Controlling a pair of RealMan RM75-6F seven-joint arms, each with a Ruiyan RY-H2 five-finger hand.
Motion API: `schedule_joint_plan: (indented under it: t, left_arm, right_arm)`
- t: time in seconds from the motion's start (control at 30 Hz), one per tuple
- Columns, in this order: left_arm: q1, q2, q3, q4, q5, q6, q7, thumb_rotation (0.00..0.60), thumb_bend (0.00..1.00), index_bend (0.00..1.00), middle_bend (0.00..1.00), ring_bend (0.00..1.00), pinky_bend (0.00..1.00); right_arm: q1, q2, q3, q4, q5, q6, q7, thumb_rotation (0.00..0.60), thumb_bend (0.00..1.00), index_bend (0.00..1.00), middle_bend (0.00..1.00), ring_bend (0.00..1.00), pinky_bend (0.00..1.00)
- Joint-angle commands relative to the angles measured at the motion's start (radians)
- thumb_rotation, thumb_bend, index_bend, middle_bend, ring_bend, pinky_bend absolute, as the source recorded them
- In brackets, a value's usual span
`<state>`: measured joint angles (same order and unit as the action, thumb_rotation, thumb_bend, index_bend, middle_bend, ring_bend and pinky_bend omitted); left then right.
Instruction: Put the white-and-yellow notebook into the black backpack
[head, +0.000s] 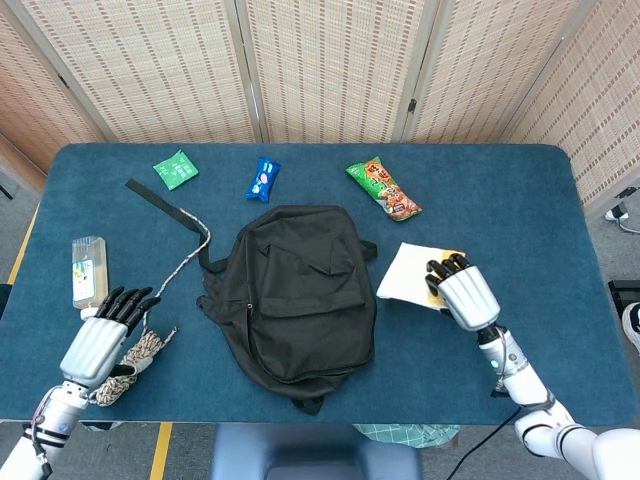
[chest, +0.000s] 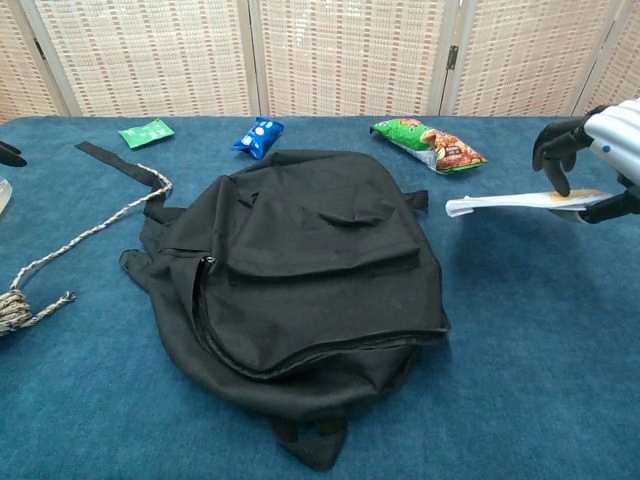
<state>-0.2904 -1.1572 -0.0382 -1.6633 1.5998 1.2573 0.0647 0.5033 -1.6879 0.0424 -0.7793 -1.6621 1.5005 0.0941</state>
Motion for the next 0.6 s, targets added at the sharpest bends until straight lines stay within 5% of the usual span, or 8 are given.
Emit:
schedule_joint_plan:
  t: [0.03, 0.6]
  left_arm:
    - [-0.049, 0.008, -0.001, -0.009, 0.02, -0.057, -0.022, 0.6, 0.21, 0.18, 0.11, 0.12, 0.03]
    - [-0.26, -0.071, 0.006, -0.054, 0.041, -0.318, 0.051, 0.6, 0.21, 0.2, 0.11, 0.12, 0.04]
  right_arm:
    - [0.004, 0.045, 0.016, -0.037, -0.019, 0.053, -0.019, 0.6, 0.45, 0.74, 0.46, 0.52, 0.39]
    - [-0.009, 0.31, 0.075, -0.371, -0.068, 0.179, -0.199, 0.6, 0.45, 0.74, 0.47, 0.53, 0.4]
